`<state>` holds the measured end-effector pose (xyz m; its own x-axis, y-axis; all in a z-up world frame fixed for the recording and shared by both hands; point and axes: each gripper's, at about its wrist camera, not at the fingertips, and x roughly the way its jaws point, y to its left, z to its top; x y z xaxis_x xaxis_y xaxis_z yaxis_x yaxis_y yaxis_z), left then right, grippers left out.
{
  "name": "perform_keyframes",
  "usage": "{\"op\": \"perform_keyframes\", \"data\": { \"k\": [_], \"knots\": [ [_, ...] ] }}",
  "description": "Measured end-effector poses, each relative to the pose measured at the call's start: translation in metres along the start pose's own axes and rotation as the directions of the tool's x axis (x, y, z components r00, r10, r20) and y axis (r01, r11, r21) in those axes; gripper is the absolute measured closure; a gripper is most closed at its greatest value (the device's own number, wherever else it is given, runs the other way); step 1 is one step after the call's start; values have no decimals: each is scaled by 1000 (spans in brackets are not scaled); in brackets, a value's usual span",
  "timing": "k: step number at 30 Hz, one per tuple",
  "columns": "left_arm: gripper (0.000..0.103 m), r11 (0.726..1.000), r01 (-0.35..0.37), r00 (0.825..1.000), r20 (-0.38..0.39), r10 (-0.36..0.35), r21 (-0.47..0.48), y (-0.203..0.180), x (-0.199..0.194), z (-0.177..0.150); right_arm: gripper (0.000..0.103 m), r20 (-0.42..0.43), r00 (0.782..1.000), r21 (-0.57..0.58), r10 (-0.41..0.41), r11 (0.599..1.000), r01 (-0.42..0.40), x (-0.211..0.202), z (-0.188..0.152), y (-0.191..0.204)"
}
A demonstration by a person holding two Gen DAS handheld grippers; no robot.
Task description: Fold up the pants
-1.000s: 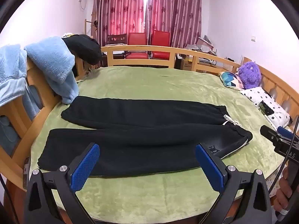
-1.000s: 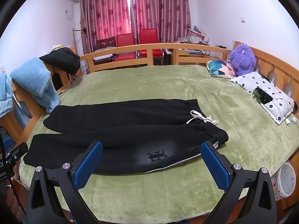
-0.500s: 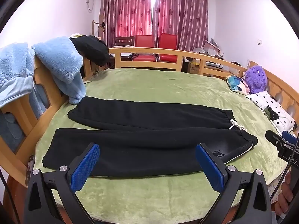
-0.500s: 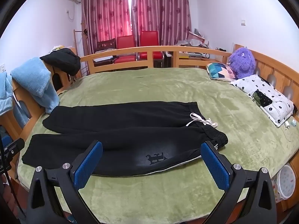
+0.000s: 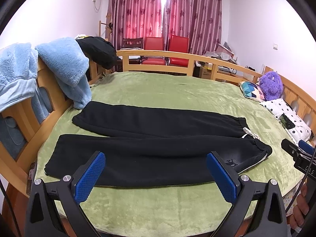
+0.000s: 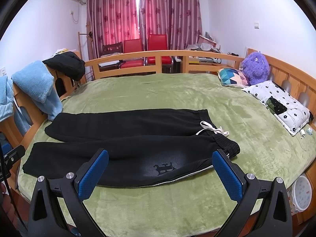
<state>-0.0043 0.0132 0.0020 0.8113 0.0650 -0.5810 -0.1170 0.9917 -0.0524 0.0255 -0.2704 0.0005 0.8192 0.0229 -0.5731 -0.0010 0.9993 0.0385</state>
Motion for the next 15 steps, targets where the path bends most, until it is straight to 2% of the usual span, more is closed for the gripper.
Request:
{"op": "perform_keyframes", "data": {
  "k": [15],
  "knots": [
    [0,1000,5,1000,0,-5,0,0,-1,0,0,3,1000,-3,-4,1000,4,0,-2,2]
  ]
}}
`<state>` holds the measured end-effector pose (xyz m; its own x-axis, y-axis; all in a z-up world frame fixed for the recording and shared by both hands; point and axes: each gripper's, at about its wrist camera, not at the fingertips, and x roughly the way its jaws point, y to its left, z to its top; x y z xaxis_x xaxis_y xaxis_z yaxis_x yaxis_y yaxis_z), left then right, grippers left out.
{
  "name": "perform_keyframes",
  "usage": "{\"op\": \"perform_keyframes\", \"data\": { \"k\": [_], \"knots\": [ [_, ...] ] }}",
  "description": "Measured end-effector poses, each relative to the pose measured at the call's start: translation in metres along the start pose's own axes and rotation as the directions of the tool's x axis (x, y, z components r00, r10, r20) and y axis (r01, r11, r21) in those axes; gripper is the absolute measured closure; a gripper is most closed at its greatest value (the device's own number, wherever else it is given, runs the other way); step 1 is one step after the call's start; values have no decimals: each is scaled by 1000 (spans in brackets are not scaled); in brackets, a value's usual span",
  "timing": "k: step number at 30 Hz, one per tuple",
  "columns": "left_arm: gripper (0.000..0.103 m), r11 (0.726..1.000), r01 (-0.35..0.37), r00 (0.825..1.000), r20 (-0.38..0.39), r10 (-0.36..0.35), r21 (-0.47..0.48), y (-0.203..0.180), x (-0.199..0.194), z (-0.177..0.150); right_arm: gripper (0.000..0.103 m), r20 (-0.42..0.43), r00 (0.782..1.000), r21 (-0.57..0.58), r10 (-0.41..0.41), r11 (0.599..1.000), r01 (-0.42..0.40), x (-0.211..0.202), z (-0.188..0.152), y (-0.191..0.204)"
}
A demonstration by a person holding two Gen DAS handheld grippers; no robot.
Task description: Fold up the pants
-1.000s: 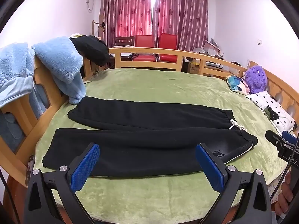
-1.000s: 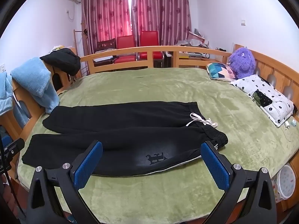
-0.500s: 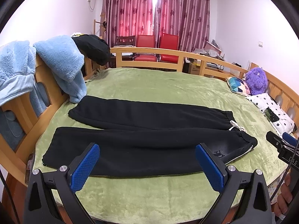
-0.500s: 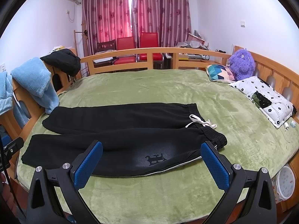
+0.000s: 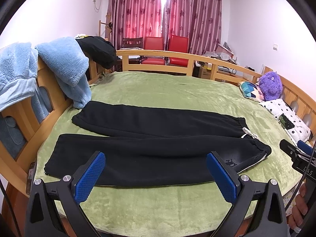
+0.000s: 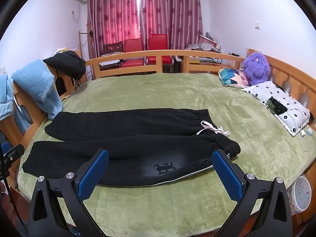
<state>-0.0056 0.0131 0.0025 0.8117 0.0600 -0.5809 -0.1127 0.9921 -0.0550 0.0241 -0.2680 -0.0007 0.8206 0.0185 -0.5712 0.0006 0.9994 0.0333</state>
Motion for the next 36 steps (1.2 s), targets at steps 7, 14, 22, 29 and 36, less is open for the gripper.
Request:
{"op": "perform_keyframes", "data": {
  "k": [7,14,22,29,36],
  "knots": [
    [0,1000,1,1000,0,-1,-1,-1,0,0,0,0,1000,-1,-1,1000,1,2,-1,-1],
    [0,1000,0,1000,1,0,-2,0,0,0,0,1,1000,-3,-1,1000,1,1,0,-1],
    [0,1000,10,1000,-5,-10,-11,-4,0,-3,0,3,1000,-4,0,1000,0,1,-1,0],
    [0,1000,10,1000,-5,-10,-12,-5,0,-3,0,3,1000,-5,0,1000,0,-1,1,0],
    [0,1000,12,1000,-4,-12,-11,-5,-1,-3,0,3,1000,-7,-1,1000,1,-3,2,0]
  ]
}}
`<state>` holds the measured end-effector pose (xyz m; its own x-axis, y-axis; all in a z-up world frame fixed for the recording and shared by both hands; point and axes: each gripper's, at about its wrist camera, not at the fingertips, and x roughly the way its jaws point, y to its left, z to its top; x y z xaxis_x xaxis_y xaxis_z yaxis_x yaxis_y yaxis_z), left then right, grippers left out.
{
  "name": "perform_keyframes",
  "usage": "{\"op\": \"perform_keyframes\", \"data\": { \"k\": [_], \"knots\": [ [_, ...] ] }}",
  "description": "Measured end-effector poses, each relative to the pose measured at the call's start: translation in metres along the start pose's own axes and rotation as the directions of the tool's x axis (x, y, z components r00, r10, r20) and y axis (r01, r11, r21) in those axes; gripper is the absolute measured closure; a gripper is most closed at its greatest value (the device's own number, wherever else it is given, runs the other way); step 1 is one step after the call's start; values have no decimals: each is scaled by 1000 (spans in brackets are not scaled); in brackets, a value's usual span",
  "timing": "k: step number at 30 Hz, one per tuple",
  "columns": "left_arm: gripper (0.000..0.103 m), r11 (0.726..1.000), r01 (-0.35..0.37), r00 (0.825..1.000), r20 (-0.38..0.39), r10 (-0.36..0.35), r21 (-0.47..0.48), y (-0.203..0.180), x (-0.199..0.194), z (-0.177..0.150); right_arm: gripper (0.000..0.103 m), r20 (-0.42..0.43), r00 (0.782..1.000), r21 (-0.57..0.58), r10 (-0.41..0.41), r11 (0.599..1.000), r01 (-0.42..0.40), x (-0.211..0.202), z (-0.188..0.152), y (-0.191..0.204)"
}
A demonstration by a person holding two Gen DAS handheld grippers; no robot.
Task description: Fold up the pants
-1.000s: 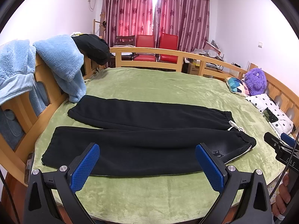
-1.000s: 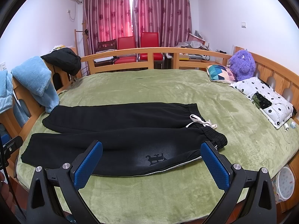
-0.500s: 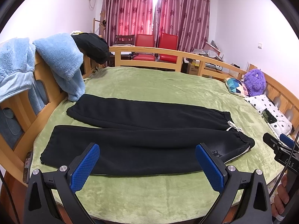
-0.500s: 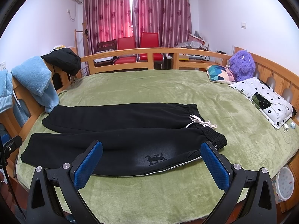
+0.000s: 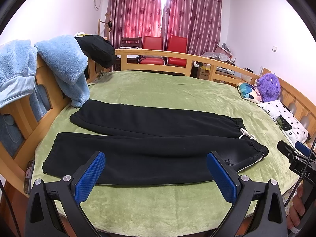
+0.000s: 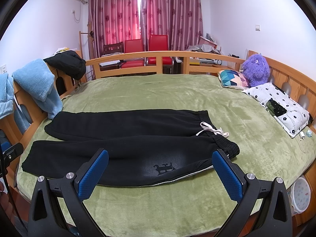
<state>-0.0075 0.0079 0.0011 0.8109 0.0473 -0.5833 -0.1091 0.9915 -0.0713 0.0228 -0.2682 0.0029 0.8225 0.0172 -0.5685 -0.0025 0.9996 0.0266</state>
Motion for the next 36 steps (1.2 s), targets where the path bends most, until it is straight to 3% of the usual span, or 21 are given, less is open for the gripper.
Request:
{"op": "perform_keyframes", "data": {
  "k": [13,17,24,28,32,34,36],
  "knots": [
    [0,1000,-23,1000,5,23,-11,-1,3,3,0,-11,1000,-4,25,1000,-25,5,2,-3],
    [0,999,-33,999,-12,33,-20,4,16,3,0,-22,999,24,41,999,-40,22,-1,-10],
    [0,998,-58,996,-72,57,-19,24,56,-9,0,48,996,101,78,991,-83,50,-21,-28],
    [0,995,-85,988,-135,76,-57,44,83,-19,0,-10,997,155,73,985,-71,78,-32,-37],
    [3,991,-59,980,-196,34,-121,70,107,-30,2,-96,994,242,47,970,-23,111,-42,-55],
    [3,991,-63,979,-199,38,-121,80,116,-37,13,-160,983,275,84,961,-37,127,-45,-62],
    [3,989,-85,974,-221,56,-120,91,127,-49,15,-217,970,261,108,964,-49,145,-52,-64]
  ]
}}
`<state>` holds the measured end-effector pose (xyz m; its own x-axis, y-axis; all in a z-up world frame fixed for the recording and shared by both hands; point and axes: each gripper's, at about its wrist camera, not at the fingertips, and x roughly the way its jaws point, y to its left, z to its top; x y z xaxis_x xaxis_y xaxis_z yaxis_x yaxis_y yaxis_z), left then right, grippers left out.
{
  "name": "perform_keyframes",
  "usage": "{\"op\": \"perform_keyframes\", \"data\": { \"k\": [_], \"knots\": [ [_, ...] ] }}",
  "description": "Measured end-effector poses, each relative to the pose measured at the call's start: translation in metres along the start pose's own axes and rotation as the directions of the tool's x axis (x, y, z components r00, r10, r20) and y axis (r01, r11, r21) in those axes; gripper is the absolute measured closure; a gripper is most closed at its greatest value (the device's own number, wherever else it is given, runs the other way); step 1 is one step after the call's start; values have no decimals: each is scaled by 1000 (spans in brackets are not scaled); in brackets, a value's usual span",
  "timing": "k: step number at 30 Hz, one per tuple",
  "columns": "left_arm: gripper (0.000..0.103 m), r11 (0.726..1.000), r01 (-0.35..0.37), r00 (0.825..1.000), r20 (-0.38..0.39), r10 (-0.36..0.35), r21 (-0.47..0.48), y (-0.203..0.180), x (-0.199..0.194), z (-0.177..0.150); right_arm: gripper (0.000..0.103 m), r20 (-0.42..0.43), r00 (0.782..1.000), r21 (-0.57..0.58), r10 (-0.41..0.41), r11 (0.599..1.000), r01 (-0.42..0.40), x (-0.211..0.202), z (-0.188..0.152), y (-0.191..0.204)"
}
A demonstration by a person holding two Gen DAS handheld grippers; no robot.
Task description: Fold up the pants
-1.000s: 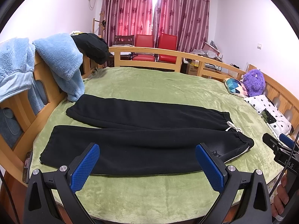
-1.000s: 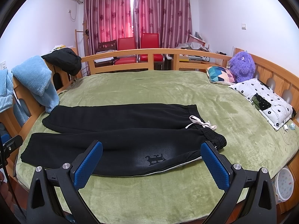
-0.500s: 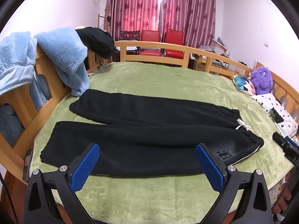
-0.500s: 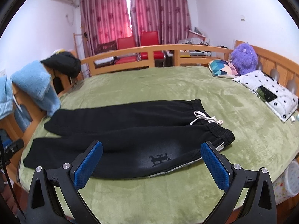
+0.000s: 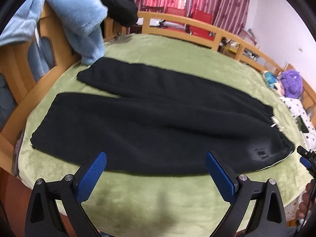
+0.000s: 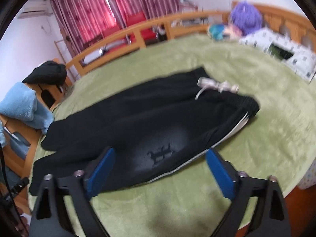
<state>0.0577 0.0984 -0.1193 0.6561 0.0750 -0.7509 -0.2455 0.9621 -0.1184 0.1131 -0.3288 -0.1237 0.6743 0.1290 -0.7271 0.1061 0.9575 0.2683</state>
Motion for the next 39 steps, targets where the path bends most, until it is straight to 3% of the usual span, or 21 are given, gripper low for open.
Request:
{"op": "perform_keyframes", "data": {
  "k": [4,6,11,15,22,27,32,35,36,37,38,39],
  "knots": [
    [3,995,38,997,-67,-43,-87,27,28,-12,23,-30,994,-74,-109,991,107,29,-10,-3],
    [3,990,41,995,-83,-52,-136,41,41,-20,23,-40,994,-88,-101,991,97,40,-13,-8],
    [3,971,43,991,-111,-70,-235,67,63,-42,23,-22,989,-71,-149,987,147,44,-12,-29],
    [3,949,25,988,-136,-71,-313,90,81,-53,23,-62,981,2,-183,983,183,60,-11,-58],
    [3,890,56,991,-84,-105,-452,133,104,-51,23,-120,990,168,-68,982,88,93,-20,-94],
    [3,872,47,993,-70,-93,-488,147,120,-41,23,-109,993,266,43,964,-13,110,-17,-98],
    [3,873,15,994,-85,-65,-487,139,131,-31,23,-119,992,290,46,957,-9,137,-5,-94],
    [15,865,5,996,-70,-47,-502,138,131,-29,32,-88,996,294,18,956,8,147,-3,-89],
    [27,865,-9,997,-76,-33,-502,139,131,-29,52,-78,997,277,-5,961,27,150,-4,-85],
    [39,869,-28,997,-80,-14,-494,140,131,-29,63,-98,995,243,-10,970,33,155,-3,-80],
    [67,872,-43,996,-87,0,-488,143,131,-27,68,-105,994,223,-19,974,42,157,-3,-79],
    [80,874,-54,995,-99,7,-483,146,130,-27,73,-97,995,210,-32,976,52,155,-3,-77]
  ]
}}
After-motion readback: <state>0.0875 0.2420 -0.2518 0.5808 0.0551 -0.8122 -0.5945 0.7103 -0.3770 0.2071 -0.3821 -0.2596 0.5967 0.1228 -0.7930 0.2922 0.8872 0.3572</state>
